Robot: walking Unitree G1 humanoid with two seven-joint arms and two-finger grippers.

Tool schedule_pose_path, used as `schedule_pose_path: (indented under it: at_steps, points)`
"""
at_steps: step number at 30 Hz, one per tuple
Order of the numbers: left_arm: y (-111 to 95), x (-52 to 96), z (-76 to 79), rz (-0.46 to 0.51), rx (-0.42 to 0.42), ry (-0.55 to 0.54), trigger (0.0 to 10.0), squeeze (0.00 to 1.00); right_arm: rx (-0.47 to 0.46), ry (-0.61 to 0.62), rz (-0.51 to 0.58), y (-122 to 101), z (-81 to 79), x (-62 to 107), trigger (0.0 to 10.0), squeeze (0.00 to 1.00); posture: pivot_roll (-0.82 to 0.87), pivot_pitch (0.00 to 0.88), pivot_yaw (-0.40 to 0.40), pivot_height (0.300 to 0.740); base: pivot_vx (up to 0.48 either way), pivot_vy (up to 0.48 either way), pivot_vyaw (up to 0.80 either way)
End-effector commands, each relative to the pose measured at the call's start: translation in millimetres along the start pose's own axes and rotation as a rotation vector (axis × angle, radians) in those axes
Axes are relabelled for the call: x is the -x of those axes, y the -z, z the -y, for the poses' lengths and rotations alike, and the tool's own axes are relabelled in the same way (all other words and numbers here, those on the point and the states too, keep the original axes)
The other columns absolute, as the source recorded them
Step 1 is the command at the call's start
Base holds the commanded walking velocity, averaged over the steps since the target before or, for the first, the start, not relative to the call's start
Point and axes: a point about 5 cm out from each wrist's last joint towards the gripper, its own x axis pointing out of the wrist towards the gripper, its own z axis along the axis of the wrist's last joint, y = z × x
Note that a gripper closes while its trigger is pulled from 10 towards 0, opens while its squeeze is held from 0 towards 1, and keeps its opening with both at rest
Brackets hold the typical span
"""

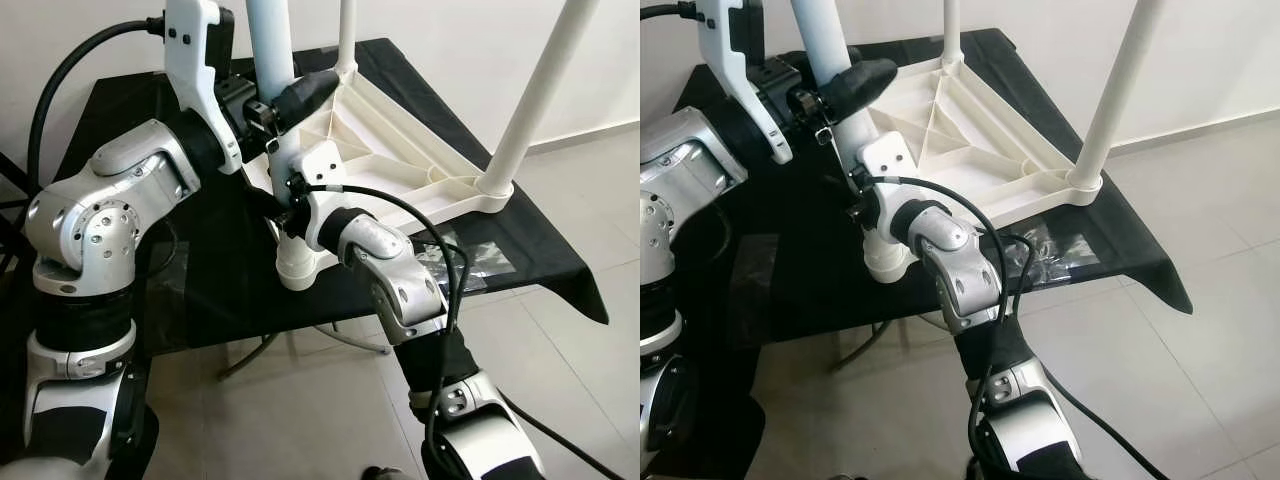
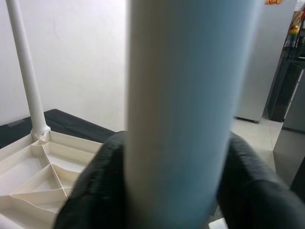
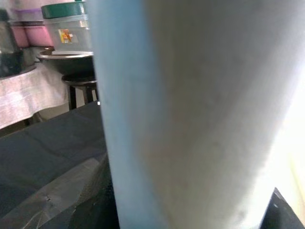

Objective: Building children table

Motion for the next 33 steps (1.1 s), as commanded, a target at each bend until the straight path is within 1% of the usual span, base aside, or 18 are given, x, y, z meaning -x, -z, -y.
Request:
schedule_pose_path:
  at_steps: [1, 6, 7, 8, 9, 10, 12, 13, 16, 18, 21, 22, 23, 24, 29, 30, 31, 33]
  points:
    - [5.2, -4.2, 7.8, -0.024, 0.03, 0.054, 0.0, 0.0, -0.051, 0.035, -0.139, 27.1, -2.9, 3.1, 0.0, 0.0, 0.0, 0.203, 0.035, 0.74, 0.0, 0.0, 0.0]
    - [5.0, -3.7, 5.8, -0.027, 0.034, 0.047, 0.0, 0.0, -0.034, 0.042, -0.132, 18.7, -5.9, 6.5, 0.0, 0.0, 0.0, 0.206, 0.033, 0.74, 0.0, 0.0, 0.0]
    - [4.8, -3.5, 5.2, -0.027, 0.033, 0.045, 0.0, 0.0, -0.03, 0.019, -0.117, 14.9, -6.2, 6.0, 1.2, 0.0, 0.0, 0.206, 0.033, 0.74, 0.0, 0.0, 0.0]
    - [4.8, -3.5, 5.2, -0.027, 0.033, 0.045, 0.0, 0.0, -0.03, 0.019, -0.117, 14.9, -6.2, 6.0, 1.2, 0.0, 0.0, 0.206, 0.033, 0.74, 0.0, 0.0, 0.0]
    - [4.8, -3.3, 4.8, -0.027, 0.033, 0.043, 0.0, 0.0, -0.027, 0.0, -0.1, 11.0, -5.3, 5.6, 6.4, 0.0, 0.0, 0.206, 0.033, 0.74, 0.0, 0.0, 0.0]
    - [4.5, -3.2, 4.5, -0.026, 0.033, 0.042, 0.0, 0.0, -0.019, -0.026, -0.081, 6.4, -3.2, 5.2, 10.0, 0.5, 0.0, 0.212, 0.031, 0.74, 0.0, 0.0, 0.0]
    - [4.7, -3.4, 4.4, -0.027, 0.032, 0.041, 0.0, 0.0, 0.011, -0.11, -0.065, 1.8, -2.3, 5.5, 10.0, 0.5, 0.0, 0.212, 0.03, 0.74, 0.0, 0.0, 0.0]
    - [4.9, -3.7, 4.7, -0.027, 0.031, 0.041, 0.0, 0.0, 0.013, -0.214, -0.06, -1.4, 1.9, 7.0, 10.0, 1.0, 0.0, 0.218, 0.03, 0.74, 0.0, 0.0, 0.0]
    - [5.2, -4.1, 5.2, -0.026, 0.033, 0.042, 0.0, 0.0, 0.053, -0.322, -0.04, -6.0, 8.8, 10.1, 10.0, 1.0, 0.0, 0.218, 0.032, 0.74, 0.0, 0.0, 0.0]
    - [6.9, -4.4, 6.5, -0.028, 0.036, 0.046, 0.0, 0.0, 0.119, -0.486, 0.001, -14.3, 23.1, 15.9, 10.0, 1.0, 0.01, 0.224, 0.037, 0.74, 0.0, 0.0, 0.0]
    - [7.6, -4.5, 7.4, -0.03, 0.037, 0.049, 0.0, 0.0, 0.148, -0.573, -0.003, -15.7, 28.6, 19.0, 10.0, 1.0, 0.01, 0.225, 0.035, 0.74, 0.0, 0.0, 0.0]
    - [8.0, -4.7, 7.9, -0.032, 0.039, 0.052, 0.0, 0.0, 0.175, -0.649, -0.022, -15.8, 33.6, 20.3, 10.0, 0.84, 0.02, 0.229, 0.036, 0.74, 0.0, 0.0, 0.0]
    - [8.0, -4.7, 7.9, -0.032, 0.039, 0.052, 0.0, 0.0, 0.175, -0.649, -0.022, -15.8, 33.6, 20.3, 10.0, 0.84, 0.02, 0.229, 0.036, 0.74, 0.0, 0.0, 0.0]
    - [7.8, -4.8, 8.4, -0.033, 0.04, 0.054, 0.0, 0.0, 0.178, -0.709, -0.043, -16.9, 38.1, 20.2, 10.0, 0.0, 0.03, 0.236, 0.04, 0.74, 0.0, 0.0, 0.0]
    - [7.1, -4.3, 9.1, -0.038, 0.042, 0.057, 0.0, 0.0, 0.179, -0.739, -0.052, -25.0, 45.0, 12.6, 10.0, 0.0, 0.04, 0.25, 0.042, 0.74, 0.0, 0.0, 0.0]
    - [7.0, -4.1, 9.3, -0.04, 0.042, 0.057, 0.0, 0.0, 0.179, -0.732, -0.05, -26.6, 45.8, 10.3, 4.8, 0.0, 0.04, 0.25, 0.042, 0.74, 0.0, 0.0, 0.0]
    - [7.0, -4.1, 9.3, -0.04, 0.042, 0.057, 0.0, 0.0, 0.179, -0.732, -0.05, -26.6, 45.8, 10.3, 4.8, 0.0, 0.04, 0.25, 0.042, 0.74, 0.0, 0.0, 0.0]
    - [7.3, -3.3, 9.6, -0.042, 0.044, 0.056, 0.0, 0.0, 0.173, -0.77, -0.044, -27.7, 44.8, 8.2, 0.0, 0.0, 0.05, 0.25, 0.046, 0.74, 0.0, 0.0, 0.0]
